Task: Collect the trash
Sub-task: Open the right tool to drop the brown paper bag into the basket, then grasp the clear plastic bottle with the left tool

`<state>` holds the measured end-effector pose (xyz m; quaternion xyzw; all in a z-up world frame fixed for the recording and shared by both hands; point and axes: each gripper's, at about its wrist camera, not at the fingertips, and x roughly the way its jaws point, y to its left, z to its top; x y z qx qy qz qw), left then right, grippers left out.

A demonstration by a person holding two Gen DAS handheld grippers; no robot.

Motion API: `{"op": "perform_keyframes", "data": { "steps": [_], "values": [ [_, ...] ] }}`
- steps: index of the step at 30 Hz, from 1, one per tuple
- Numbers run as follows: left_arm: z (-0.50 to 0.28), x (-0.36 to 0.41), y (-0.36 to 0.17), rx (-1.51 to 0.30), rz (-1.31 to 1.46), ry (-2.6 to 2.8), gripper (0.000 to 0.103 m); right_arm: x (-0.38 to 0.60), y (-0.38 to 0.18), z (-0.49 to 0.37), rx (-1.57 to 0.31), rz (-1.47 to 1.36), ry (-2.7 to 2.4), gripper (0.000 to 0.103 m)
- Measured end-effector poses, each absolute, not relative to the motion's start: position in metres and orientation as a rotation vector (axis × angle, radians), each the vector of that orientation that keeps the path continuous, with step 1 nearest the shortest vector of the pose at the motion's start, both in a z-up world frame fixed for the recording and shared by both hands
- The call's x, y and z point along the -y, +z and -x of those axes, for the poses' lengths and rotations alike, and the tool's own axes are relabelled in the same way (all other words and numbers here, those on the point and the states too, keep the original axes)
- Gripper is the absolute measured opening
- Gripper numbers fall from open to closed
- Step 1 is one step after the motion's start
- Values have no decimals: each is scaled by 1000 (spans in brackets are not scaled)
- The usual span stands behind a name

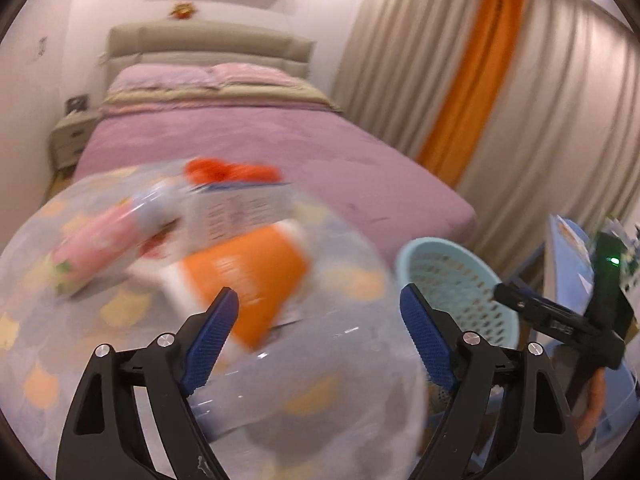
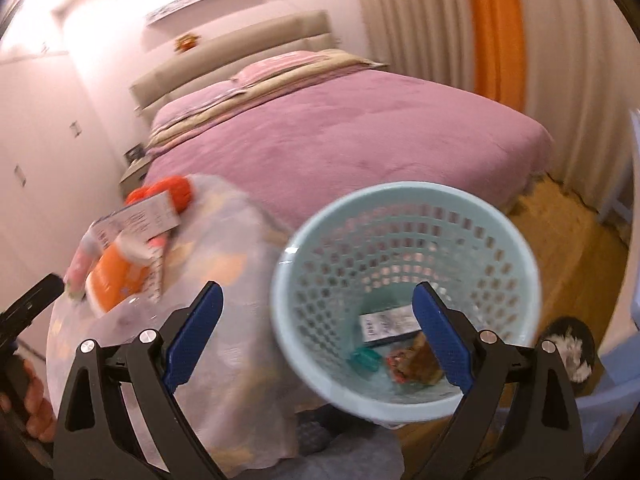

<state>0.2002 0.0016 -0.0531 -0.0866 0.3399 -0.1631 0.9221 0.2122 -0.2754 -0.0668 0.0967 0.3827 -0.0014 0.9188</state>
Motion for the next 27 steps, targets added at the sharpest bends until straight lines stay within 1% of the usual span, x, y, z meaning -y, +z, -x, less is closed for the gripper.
{"op": "perform_keyframes", "data": {
  "steps": [5, 11, 20, 25, 27],
  "values": [
    [-206, -39, -75, -776, 212, -287, 81, 229, -68, -214, -788, -71, 29, 91],
    [-212, -54, -94, -840, 244, -322, 81, 203, -68, -216, -803, -39, 82, 91],
    [-216, -33, -103, -871, 154, -375, 81, 191, -72, -217, -814, -31, 101, 91],
    [-210, -21, -108, -919, 124, -419, 76, 198, -75, -218, -825, -56, 106, 91],
    [-203, -12, -108, -937, 95, -459, 77, 199, -77, -219, -834, -64, 110, 91]
  ]
}}
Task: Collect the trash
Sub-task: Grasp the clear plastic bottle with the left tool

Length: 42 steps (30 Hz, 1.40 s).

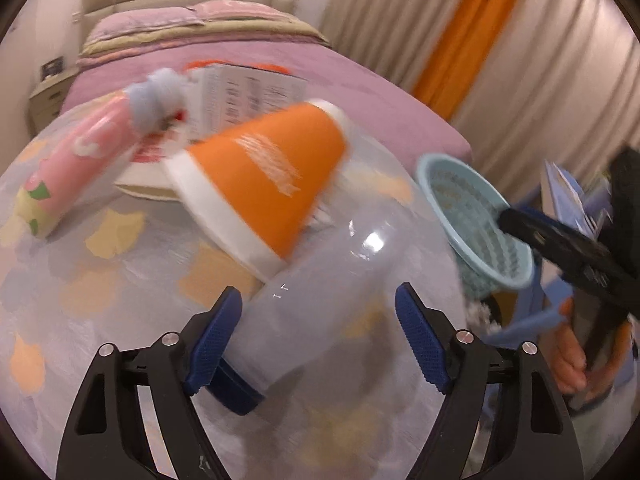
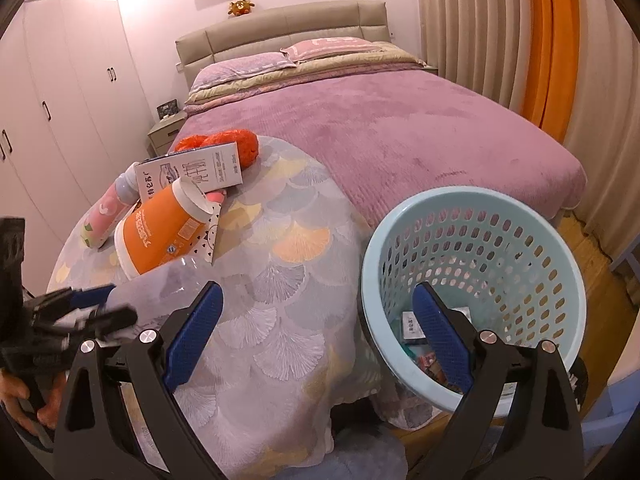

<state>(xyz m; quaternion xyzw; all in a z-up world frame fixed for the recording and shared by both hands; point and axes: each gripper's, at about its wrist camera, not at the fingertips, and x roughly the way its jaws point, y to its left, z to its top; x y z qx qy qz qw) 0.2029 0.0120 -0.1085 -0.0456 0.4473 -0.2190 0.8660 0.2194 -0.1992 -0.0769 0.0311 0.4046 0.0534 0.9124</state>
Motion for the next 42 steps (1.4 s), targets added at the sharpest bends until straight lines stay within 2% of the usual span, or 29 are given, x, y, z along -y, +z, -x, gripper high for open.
{"op": "perform_keyframes", "data": {
  "steps": [6, 9, 13, 16, 17, 18, 24, 34, 42],
  "values": [
    [-195, 26, -114, -970, -68, -474, 77, 200, -83, -220, -846, -76, 119, 91],
    [-204, 33, -123, -990, -53, -473, 76, 201, -84, -219, -849, -77, 116, 91],
    [-216, 37, -135, -1020, -39, -449, 64, 207, -82, -217, -843, -84, 106, 91],
    [-221, 38, -137, -1005, -6, -424, 62, 208, -83, -216, -844, -86, 105, 91],
    [-221, 39, -137, -1000, 0, -416, 54, 208, -83, -216, -843, -83, 108, 91],
    [-221, 39, -137, -993, 6, -410, 51, 206, -83, -216, -843, -76, 112, 91],
    [-202, 20, -128, -928, 68, -414, 50, 192, -80, -218, -831, -44, 144, 91],
    [-164, -55, -95, -826, 194, -312, 50, 144, -69, -256, -790, -58, 276, 91],
    [-168, -97, -93, -804, 244, -217, 50, 105, -80, -311, -846, -117, 359, 85]
  ]
}}
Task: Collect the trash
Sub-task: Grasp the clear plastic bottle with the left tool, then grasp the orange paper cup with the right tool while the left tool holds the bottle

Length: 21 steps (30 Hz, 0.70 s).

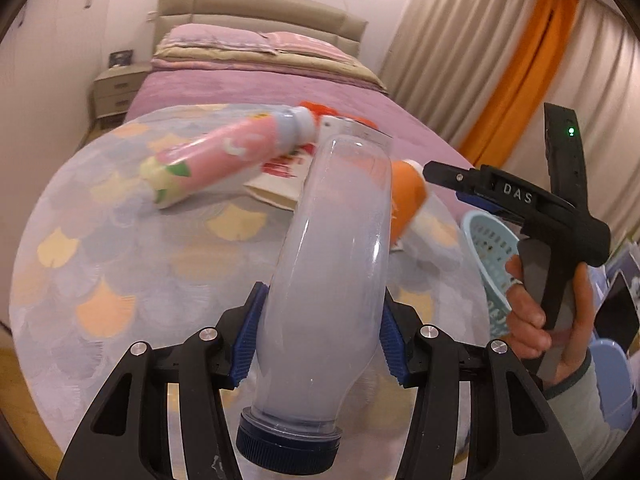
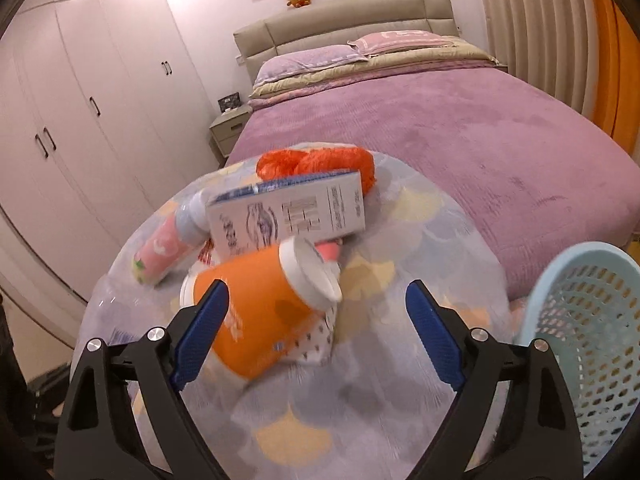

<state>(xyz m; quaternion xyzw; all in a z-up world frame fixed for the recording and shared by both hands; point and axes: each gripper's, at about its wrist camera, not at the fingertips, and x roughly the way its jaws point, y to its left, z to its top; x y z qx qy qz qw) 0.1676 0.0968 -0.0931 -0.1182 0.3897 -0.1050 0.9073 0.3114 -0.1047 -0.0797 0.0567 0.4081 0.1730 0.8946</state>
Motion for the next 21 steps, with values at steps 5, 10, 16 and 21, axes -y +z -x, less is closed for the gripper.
{"op": "perform_keyframes", "data": {
  "steps": [5, 10, 16, 21],
  "values": [
    [-164, -109, -93, -792, 255, -178, 50, 95, -91, -320, -902, -93, 404, 58],
    [-160, -118, -91, -779, 288, -157, 50, 93, -95, -302, -918, -73, 458, 50],
    [-155, -124, -91, -767, 300, -131, 50, 83, -103, -258, -941, -32, 518, 50],
    [-155, -131, -92, -769, 318, -116, 50, 75, -91, -239, -856, 66, 439, 50]
  ]
}}
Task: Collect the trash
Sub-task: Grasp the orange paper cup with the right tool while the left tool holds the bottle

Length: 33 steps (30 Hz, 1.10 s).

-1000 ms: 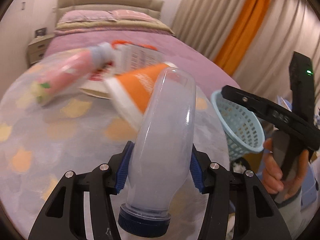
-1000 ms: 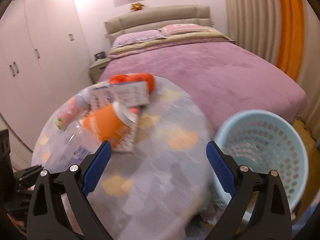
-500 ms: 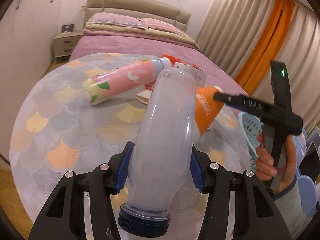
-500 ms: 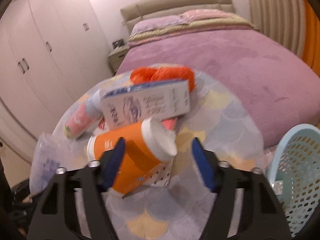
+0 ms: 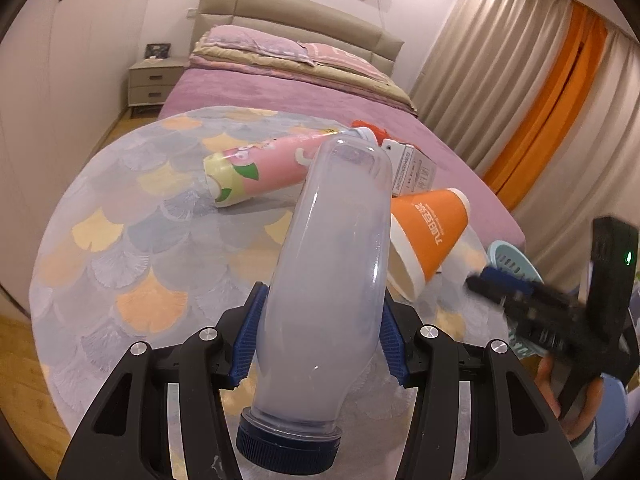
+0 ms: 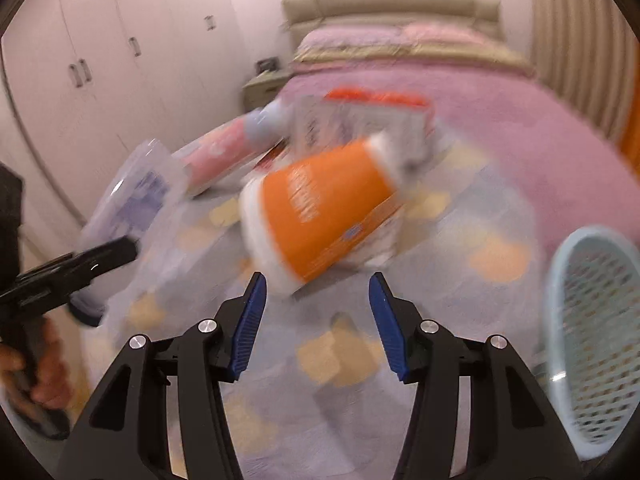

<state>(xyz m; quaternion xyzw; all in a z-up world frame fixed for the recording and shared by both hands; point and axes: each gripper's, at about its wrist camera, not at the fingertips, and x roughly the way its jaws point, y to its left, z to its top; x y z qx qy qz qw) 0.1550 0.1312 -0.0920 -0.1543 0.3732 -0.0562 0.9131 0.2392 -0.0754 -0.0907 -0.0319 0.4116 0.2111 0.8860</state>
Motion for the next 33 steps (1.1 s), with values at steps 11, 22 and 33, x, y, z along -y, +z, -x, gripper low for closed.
{"op": "perform_keyframes", "data": {
  "steps": [11, 22, 33],
  "values": [
    [-153, -138, -96, -766, 323, -103, 51, 97, -95, -319, -917, -93, 474, 57],
    [-146, -151, -96, -750, 363, -79, 51, 64, -98, -275, -953, -29, 652, 51],
    [-138, -167, -90, -721, 385, -50, 51, 28, -80, -207, -894, 60, 802, 52]
  ]
}}
